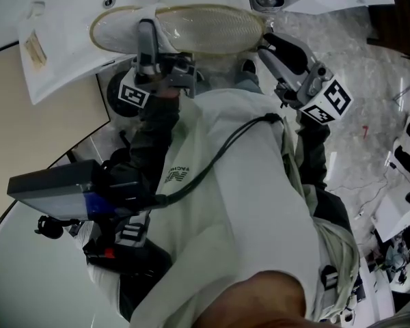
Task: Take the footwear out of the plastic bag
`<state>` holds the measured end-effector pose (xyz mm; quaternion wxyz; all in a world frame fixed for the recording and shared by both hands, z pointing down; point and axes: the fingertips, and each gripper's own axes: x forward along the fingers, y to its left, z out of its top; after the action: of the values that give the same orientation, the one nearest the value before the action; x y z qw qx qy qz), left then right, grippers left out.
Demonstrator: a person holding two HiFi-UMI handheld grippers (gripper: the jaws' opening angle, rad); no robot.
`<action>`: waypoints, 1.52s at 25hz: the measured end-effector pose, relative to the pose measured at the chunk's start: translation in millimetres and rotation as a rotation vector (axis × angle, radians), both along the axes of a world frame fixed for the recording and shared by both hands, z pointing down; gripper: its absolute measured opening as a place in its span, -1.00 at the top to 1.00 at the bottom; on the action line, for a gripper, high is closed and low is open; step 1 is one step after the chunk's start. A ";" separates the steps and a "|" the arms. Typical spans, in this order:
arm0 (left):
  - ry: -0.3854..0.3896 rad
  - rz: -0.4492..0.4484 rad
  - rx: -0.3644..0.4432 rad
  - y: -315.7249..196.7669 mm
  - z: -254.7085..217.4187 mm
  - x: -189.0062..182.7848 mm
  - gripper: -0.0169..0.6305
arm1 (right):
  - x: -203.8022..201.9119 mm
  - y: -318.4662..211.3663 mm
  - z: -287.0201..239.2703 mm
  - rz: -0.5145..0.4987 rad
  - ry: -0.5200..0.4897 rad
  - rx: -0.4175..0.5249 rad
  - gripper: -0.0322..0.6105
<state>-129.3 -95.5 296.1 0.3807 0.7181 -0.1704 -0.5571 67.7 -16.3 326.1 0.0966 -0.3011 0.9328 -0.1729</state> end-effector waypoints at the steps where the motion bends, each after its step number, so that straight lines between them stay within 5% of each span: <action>1: 0.002 0.003 0.001 0.0 -0.3 0.3 0.62 | 1.8 -1.3 1.0 0.003 -0.024 -0.016 0.57; 7: 0.001 0.022 0.008 3.6 -0.1 4.1 0.62 | 3.2 -1.6 4.7 -0.007 -0.135 -0.077 0.57; 17: -0.030 0.043 0.026 7.9 -1.0 10.7 0.62 | -8.9 -4.4 16.5 -0.041 -0.161 -0.146 0.57; 22: 0.011 0.050 0.024 6.5 -3.1 8.6 0.62 | -11.3 -8.6 12.8 -0.077 -0.365 -0.221 0.57; 38: 0.045 -0.019 0.049 2.6 -8.7 -10.5 0.47 | -16.2 2.2 -31.8 -0.180 -0.474 -0.117 0.74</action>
<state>-139.8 -92.9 287.4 0.3616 0.7129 -0.1548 -0.5806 51.5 -14.1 294.3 0.2793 -0.1728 0.8956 -0.3001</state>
